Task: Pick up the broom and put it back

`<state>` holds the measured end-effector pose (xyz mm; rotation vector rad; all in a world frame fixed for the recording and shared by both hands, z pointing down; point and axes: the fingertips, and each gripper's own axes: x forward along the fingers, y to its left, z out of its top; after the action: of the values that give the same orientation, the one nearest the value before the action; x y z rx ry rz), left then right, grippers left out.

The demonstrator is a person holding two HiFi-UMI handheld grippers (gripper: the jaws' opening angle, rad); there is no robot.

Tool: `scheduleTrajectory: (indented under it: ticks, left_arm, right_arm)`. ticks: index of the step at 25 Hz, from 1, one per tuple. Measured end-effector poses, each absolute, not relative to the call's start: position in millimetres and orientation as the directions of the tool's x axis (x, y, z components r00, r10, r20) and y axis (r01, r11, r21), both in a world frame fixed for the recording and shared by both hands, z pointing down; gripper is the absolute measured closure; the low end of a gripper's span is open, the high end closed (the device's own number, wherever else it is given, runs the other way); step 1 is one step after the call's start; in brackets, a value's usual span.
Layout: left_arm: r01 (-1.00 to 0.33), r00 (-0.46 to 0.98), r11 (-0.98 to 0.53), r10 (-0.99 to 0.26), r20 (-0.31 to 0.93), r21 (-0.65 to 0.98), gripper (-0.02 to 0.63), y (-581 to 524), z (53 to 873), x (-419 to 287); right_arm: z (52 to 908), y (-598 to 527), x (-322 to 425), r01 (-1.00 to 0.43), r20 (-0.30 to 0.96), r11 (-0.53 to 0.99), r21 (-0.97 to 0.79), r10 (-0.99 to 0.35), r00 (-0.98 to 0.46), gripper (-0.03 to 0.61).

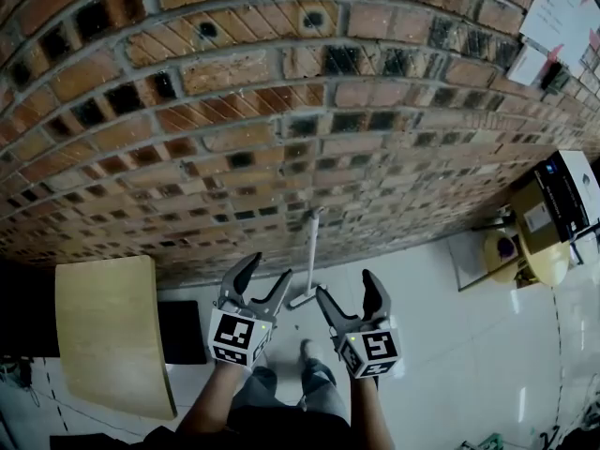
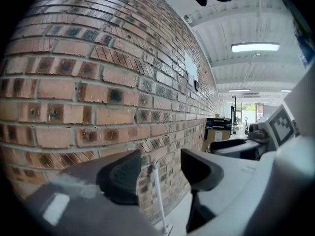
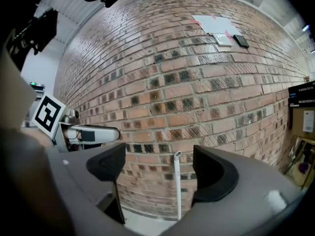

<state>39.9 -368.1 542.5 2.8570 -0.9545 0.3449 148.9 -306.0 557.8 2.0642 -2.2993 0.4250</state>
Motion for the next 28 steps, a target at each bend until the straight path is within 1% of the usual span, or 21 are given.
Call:
scheduleTrajectory:
  ticks: [6, 11, 17, 22, 28]
  left_arm:
    - [-0.528, 0.824, -0.848, -0.499, 0.268, 0.047, 0.360, -361, 559, 67]
    - [-0.430, 0.882, -0.899, -0.400, 0.249, 0.081, 0.360, -345, 568, 102]
    - [-0.329, 0.917, -0.941, -0.298, 0.265, 0.081, 0.360, -330, 595, 134]
    - [-0.296, 0.925, -0.951, -0.262, 0.274, 0.091, 0.360, -330, 612, 146]
    - [-0.317, 0.916, -0.943, -0.276, 0.289, 0.103, 0.360, -342, 625, 136]
  right_arm:
    - [580, -278, 175, -0.984, 0.243, 0.009, -0.176, -0.969, -0.052, 0.145]
    - [611, -238, 201, -0.985, 0.304, -0.075, -0.158, -0.952, 0.024, 0.145]
    - [654, -184, 218, -0.984, 0.386, -0.133, -0.120, -0.919, 0.077, 0.145]
    - [693, -146, 226, -0.980, 0.451, -0.163, -0.113, -0.888, 0.096, 0.146]
    - [737, -144, 219, -0.977, 0.485, -0.156, -0.146, -0.872, 0.067, 0.146]
